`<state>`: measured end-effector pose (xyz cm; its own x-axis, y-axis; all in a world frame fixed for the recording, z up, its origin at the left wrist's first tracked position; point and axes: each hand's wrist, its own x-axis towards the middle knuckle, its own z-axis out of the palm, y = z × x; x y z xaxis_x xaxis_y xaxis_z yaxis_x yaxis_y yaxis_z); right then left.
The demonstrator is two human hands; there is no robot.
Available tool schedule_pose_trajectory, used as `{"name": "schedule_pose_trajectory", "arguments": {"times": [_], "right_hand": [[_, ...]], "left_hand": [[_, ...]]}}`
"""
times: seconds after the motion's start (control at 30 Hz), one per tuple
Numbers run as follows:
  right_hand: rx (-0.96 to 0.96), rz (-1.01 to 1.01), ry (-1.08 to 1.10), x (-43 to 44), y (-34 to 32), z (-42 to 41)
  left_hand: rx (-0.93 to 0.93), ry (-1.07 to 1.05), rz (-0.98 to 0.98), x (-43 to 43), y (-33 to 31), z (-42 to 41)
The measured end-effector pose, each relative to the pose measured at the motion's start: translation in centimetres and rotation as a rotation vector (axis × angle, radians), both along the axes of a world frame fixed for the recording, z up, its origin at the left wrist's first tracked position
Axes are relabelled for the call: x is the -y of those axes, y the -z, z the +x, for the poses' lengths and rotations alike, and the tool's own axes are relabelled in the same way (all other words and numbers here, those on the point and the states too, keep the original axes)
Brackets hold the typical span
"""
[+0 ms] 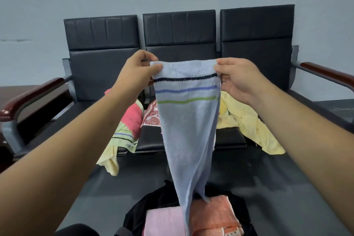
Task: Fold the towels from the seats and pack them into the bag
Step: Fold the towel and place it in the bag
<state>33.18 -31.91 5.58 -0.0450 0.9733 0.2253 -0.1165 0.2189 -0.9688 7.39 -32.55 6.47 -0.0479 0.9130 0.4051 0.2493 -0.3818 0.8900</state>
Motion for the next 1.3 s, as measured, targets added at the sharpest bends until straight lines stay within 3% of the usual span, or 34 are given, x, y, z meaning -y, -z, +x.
{"name": "schedule_pose_trajectory", "arguments": {"times": [0.1, 0.17, 0.3, 0.4, 0.57, 0.7, 0.83, 0.97, 1.1, 1.2, 1.3], "right_hand": [[-0.095, -0.026, -0.030, 0.0, 0.2, -0.2], [-0.139, -0.028, -0.048, 0.1, 0.2, -0.6], [-0.193, -0.052, -0.103, 0.2, -0.3, -1.6], [-0.204, -0.069, -0.118, 0.2, -0.3, -1.8], [-0.179, -0.126, -0.101, 0.0, 0.7, -0.9], [-0.156, -0.153, -0.147, 0.0, 1.6, -0.6], [-0.135, -0.156, -0.209, 0.0, 1.9, 0.0], [-0.076, -0.151, -0.090, -0.7, 2.7, 1.5], [-0.026, -0.218, 0.130, -2.1, 5.3, 2.8], [-0.101, -0.326, 0.074, -2.4, 7.8, 2.5], [-0.281, -0.441, -0.117, -2.1, 10.2, 1.9]], "left_hand": [[0.189, 0.055, -0.056, -0.2, 1.3, -0.2], [0.250, 0.232, -0.157, -0.2, 3.4, -0.1], [-0.061, 0.464, -0.444, 0.5, 9.8, 0.0], [-0.103, 0.470, -0.405, 0.5, 13.0, 0.8], [0.279, 0.590, -0.507, 1.3, 15.0, 2.9], [0.228, 0.466, -0.610, 1.8, 16.4, 5.0], [0.031, 0.469, -0.593, 2.2, 17.2, 6.5], [0.298, 0.507, -0.556, 1.2, 17.9, 5.5], [0.606, 0.670, -0.725, 1.5, 16.8, 3.5], [0.733, 0.813, -0.723, 2.1, 15.5, 3.8], [0.860, 0.703, -0.640, 1.7, 14.2, 5.1]]}}
